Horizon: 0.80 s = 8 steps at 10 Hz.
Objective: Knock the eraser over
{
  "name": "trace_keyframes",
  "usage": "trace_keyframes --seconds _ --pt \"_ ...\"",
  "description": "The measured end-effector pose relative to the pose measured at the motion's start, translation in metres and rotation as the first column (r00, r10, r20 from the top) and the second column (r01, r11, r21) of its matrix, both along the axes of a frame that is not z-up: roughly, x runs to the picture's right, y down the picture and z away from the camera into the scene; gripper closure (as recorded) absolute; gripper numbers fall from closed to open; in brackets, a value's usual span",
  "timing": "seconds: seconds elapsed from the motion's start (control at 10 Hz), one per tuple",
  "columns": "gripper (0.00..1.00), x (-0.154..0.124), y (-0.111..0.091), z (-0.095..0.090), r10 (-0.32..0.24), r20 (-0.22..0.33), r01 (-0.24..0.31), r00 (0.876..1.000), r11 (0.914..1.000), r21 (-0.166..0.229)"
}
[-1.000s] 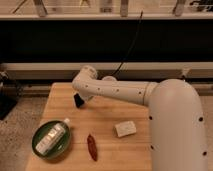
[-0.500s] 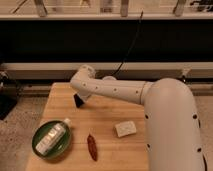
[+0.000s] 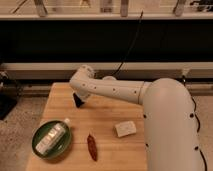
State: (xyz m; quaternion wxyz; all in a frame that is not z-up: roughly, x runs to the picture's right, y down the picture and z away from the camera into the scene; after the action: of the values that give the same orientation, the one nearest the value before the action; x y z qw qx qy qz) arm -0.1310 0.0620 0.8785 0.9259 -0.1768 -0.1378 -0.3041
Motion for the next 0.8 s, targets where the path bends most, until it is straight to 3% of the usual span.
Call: trace_keyframes --seconds 0.8 --pt "0.96 -0.0054 -0.0059 0.0089 -0.013 0.039 0.012 0.999 0.9998 0.016"
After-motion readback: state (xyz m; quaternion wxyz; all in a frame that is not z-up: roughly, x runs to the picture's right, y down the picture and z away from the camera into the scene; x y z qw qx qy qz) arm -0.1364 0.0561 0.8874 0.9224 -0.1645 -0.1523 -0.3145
